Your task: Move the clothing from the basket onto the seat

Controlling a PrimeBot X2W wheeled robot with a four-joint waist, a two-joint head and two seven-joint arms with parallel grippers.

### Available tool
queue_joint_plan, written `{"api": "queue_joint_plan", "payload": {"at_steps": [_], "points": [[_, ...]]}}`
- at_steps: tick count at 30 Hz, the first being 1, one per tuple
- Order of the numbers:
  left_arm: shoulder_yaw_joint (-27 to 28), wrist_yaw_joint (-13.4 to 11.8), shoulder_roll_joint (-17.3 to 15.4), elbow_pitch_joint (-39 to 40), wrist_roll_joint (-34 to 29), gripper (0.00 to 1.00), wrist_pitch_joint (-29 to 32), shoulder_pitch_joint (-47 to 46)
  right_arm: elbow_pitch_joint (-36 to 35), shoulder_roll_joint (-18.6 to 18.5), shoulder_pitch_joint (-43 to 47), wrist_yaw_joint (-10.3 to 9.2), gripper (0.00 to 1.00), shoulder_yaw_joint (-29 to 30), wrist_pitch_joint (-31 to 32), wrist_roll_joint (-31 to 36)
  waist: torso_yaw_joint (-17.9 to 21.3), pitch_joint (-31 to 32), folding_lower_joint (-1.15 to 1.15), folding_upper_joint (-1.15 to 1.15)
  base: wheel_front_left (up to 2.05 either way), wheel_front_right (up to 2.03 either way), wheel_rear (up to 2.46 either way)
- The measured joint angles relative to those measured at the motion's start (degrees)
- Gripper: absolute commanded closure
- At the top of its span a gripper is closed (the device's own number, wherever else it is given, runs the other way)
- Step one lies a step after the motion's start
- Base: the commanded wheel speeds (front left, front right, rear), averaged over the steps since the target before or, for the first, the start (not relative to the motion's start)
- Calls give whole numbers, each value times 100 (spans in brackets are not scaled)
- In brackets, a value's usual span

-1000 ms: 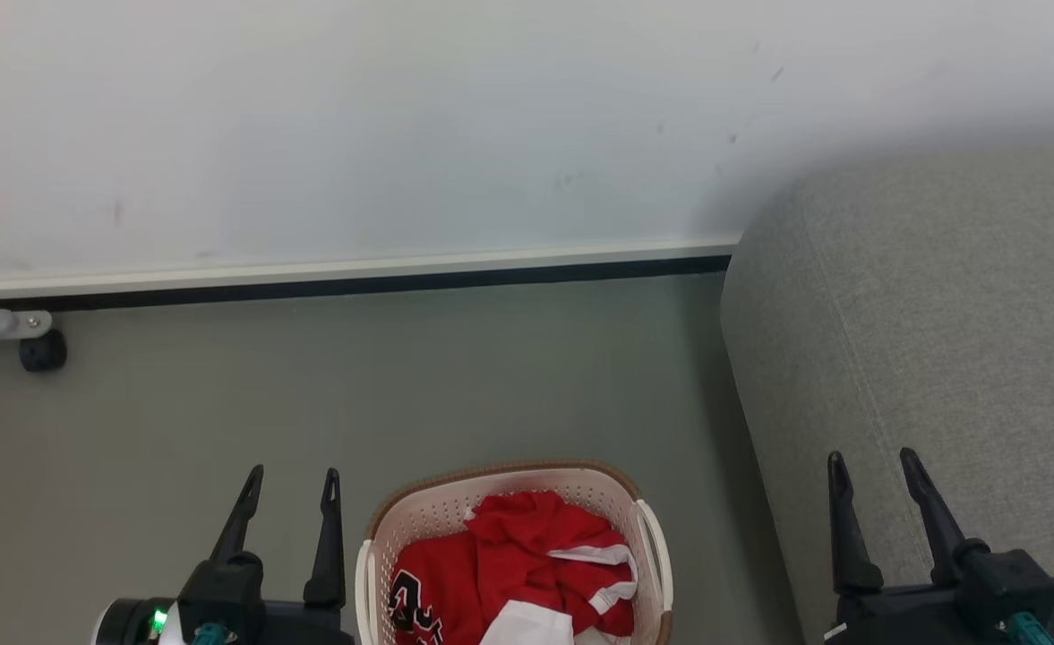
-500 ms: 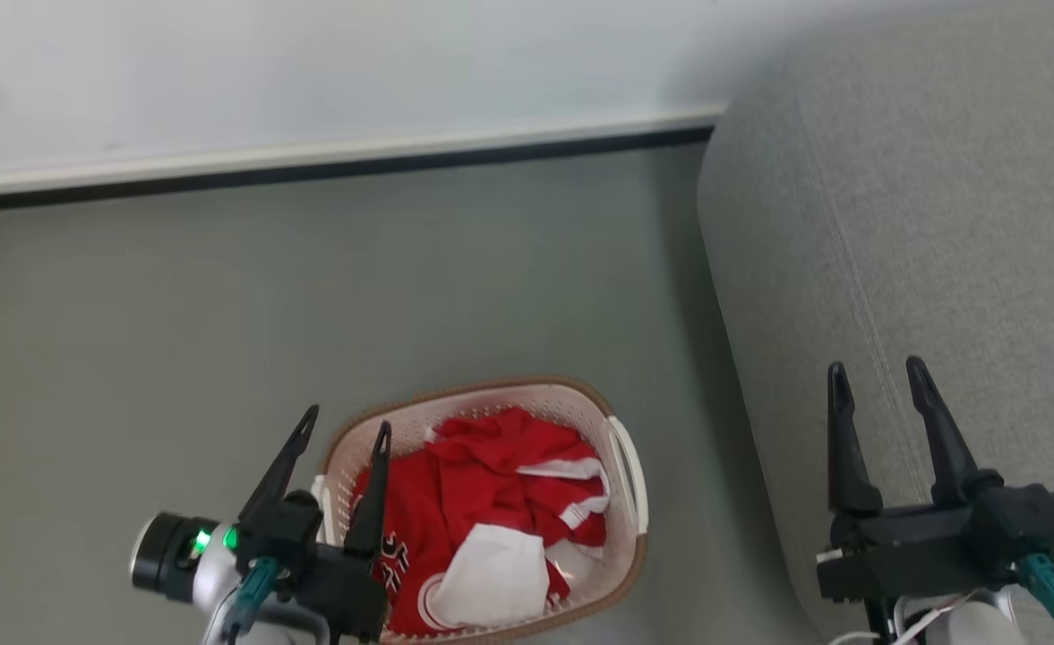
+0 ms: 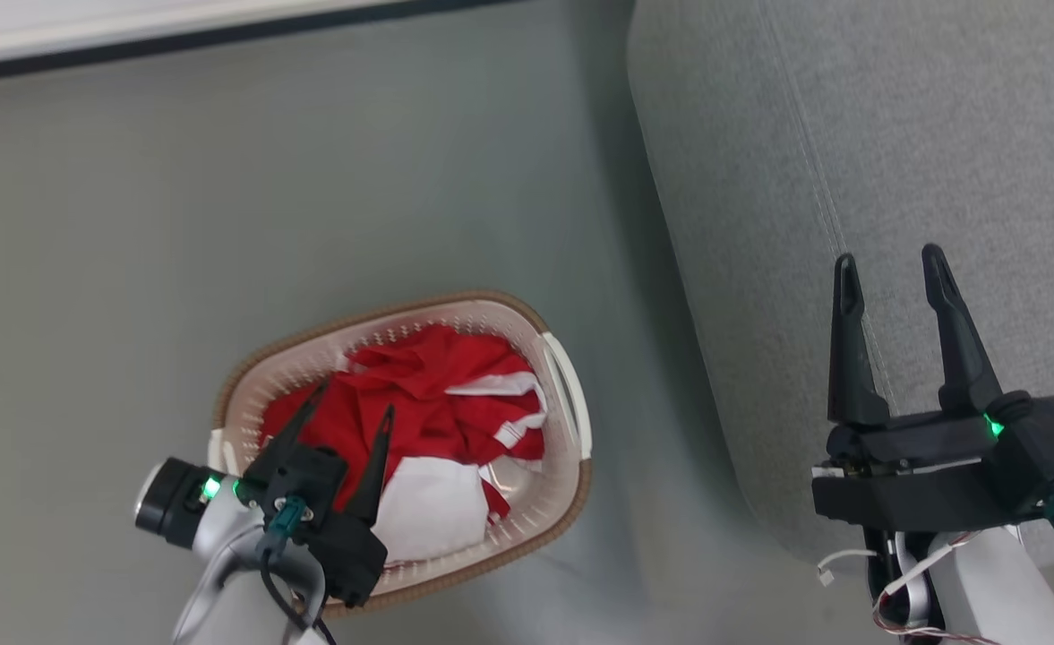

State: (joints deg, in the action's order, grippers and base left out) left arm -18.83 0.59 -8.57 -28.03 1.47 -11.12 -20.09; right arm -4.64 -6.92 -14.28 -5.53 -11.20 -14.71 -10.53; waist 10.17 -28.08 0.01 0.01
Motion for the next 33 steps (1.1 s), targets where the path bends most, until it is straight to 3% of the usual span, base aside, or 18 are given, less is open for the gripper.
{"api": "queue_joint_plan", "payload": {"at_steps": [17, 33], "points": [[-36, 99, -390, -632, -355, 0, 222, -1034, -477, 226, -691, 9, 0, -129, -1, 48, 573, -1408, 0, 0, 0, 0, 0], [37, -13, -412, -1191, -460, 0, 16, -1683, -385, 313, -1086, 33, 0, -209, -1, 58, 951, -2233, -1, 0, 0, 0, 0]]}}
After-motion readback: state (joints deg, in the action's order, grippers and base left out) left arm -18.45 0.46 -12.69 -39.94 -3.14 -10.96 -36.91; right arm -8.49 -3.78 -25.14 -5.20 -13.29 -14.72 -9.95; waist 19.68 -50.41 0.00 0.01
